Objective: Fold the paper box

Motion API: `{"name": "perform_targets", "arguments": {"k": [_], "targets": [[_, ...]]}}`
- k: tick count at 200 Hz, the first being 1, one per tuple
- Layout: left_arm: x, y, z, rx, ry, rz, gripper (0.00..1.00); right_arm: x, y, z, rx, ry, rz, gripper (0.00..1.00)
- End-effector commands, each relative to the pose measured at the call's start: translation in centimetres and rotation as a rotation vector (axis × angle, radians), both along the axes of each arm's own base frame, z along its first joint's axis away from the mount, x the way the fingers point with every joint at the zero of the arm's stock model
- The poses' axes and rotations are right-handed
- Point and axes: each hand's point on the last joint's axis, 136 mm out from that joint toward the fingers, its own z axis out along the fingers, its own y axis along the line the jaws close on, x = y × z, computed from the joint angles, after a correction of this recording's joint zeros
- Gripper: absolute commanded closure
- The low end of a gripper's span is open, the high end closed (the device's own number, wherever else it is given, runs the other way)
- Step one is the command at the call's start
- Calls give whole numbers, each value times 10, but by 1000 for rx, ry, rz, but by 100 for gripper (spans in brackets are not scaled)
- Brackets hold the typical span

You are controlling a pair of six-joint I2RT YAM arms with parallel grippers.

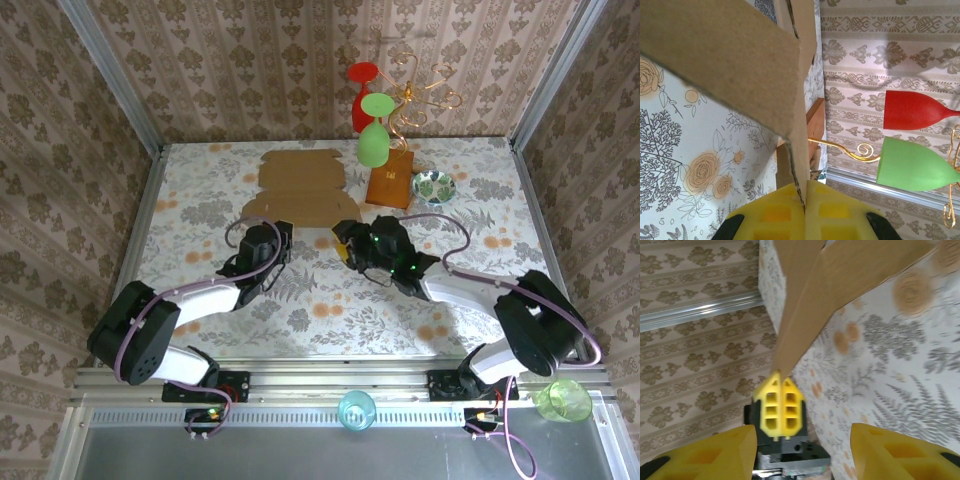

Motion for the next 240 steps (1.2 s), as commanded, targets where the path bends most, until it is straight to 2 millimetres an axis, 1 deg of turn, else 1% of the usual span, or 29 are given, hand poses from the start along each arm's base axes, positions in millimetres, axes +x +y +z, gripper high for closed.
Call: {"name": "perform_targets", "arguments": {"k": [1, 21, 37, 66, 80, 108, 147, 163, 171, 185, 188, 194, 202, 215, 222, 223, 227, 233, 237, 240], "targets": [[3, -2, 14, -3, -38, 33, 100, 20, 8, 14, 66, -17, -96, 48], [1, -8, 19, -11, -51, 25, 100, 25, 14, 11, 61, -11, -104, 51], [-1, -12, 23, -17, -53, 19, 100, 28, 14, 4, 50, 12, -121, 53], [-4, -7, 27, -33, -57, 37, 100, 33, 12, -2, 46, 24, -148, 56], [-6, -9, 30, -42, -59, 27, 100, 35, 11, -4, 39, 25, -160, 57], [-12, -16, 31, -68, -53, 13, 100, 46, 11, -3, 65, 10, -184, 61], [-16, -22, 31, -76, -49, -1, 100, 55, 12, 1, 78, 1, -205, 68], [-17, -25, 33, -82, -51, -11, 100, 58, 10, 2, 79, -1, -214, 75], [-18, -26, 35, -85, -53, -14, 100, 59, 9, 1, 80, 2, -221, 81], [-20, -24, 41, -78, -65, -21, 100, 59, 5, 9, 85, -7, -234, 98], [-21, -23, 42, -73, -66, -21, 97, 59, 4, 11, 84, -7, -235, 100], [-23, -19, 47, -60, -71, -21, 88, 58, 2, 16, 80, -9, -240, 100], [-26, -10, 52, -35, -72, -18, 74, 56, 0, 24, 70, -14, -239, 100], [-33, 12, 62, 28, -72, -5, 56, 52, -5, 42, 53, -30, -234, 100], [-39, 29, 67, 73, -67, 7, 49, 50, -7, 48, 45, -35, -236, 100], [-40, 30, 68, 79, -66, 6, 49, 49, -8, 53, 46, -41, -235, 100], [-43, 41, 71, 106, -64, 17, 45, 47, -10, 57, 42, -43, -236, 100], [-48, 58, 73, 158, -53, 32, 41, 45, -13, 63, 42, -49, -239, 100], [-53, 68, 79, 184, -60, 41, 40, 44, -15, 67, 42, -52, -243, 100], [-57, 77, 79, 214, -50, 47, 39, 43, -16, 70, 43, -51, -244, 100]]}}
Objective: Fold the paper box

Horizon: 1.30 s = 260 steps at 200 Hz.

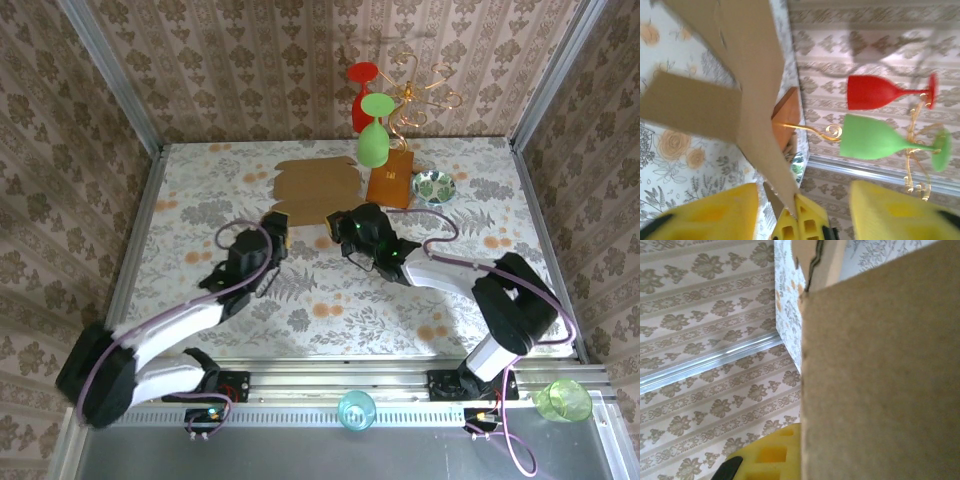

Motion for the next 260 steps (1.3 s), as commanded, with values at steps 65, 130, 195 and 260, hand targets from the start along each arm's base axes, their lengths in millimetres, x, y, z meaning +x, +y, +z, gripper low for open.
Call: {"name": "perform_targets", "arguments": {"k": [65, 130, 195, 260], "targets": [[-28, 174, -10, 325, 222, 201, 42, -33, -33, 151, 24, -106, -67, 100], [3, 179, 6, 410, 250, 170, 45, -91, -68, 233, 57, 113, -194, 100], [22, 143, 52, 488, 167, -15, 46, 8, -71, 123, 57, 210, -306, 100], [25, 62, 68, 496, 27, -264, 45, 47, -80, 54, 48, 89, -260, 100]]}}
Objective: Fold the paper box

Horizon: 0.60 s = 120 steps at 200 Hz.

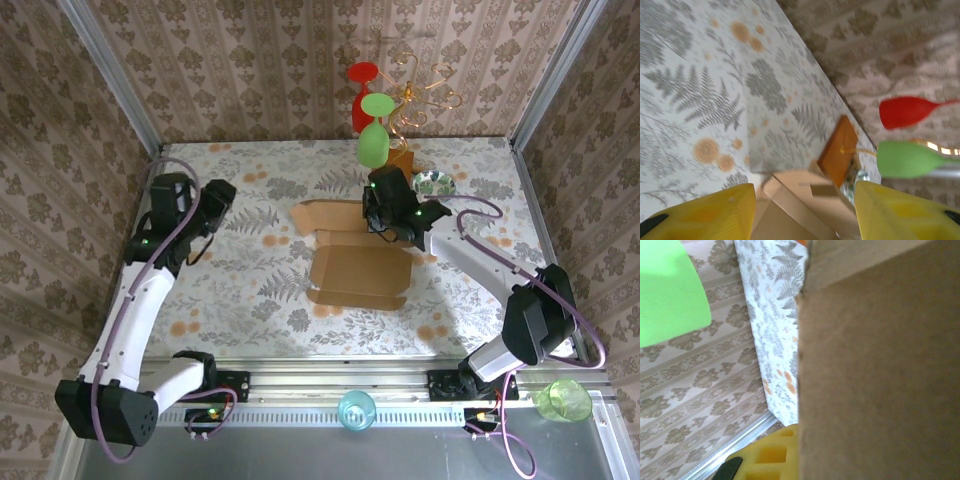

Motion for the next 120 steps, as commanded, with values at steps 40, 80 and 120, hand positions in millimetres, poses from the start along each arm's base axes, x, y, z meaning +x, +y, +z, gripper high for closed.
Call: {"name": "perform_targets", "arguments": {"k": [40, 80, 120], "targets": [[18, -66, -9, -18, -26, -171, 45, 19, 8, -2, 110, -214, 110, 100], [37, -102, -16, -23, -35, -256, 46, 15, 0, -8, 71, -270, 178, 100], [56, -129, -35, -65, -28, -292, 49, 16, -2, -19, 77, -292, 219, 100]]}}
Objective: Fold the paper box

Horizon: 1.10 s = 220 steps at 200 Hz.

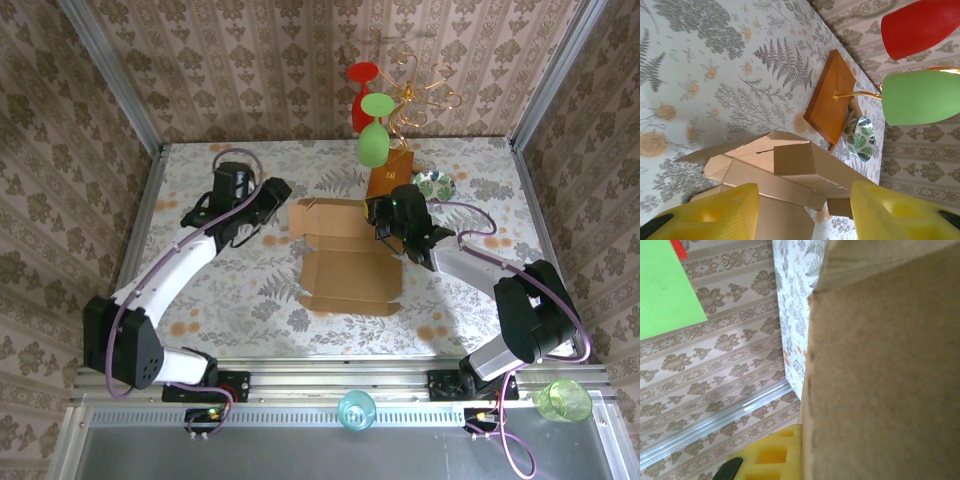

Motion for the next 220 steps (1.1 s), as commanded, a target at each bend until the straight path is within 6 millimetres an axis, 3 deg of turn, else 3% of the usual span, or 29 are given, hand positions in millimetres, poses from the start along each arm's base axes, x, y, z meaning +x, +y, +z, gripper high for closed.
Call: {"name": "perform_targets", "arguments": {"k": [1, 31, 78, 136, 220], "targets": [[14, -25, 18, -62, -74, -48, 49, 1, 4, 11, 5, -81, 57, 100], [17, -53, 5, -41, -46, -117, 49, 1, 5, 7, 1, -77, 69, 100], [16, -75, -9, -32, -16, -160, 50, 1, 7, 3, 4, -71, 86, 100], [8, -73, -25, 23, 29, -162, 52, 2, 5, 0, 0, -70, 102, 100], [4, -73, -38, -15, 74, -121, 65, 10, 8, -1, 27, -103, 148, 100]]}}
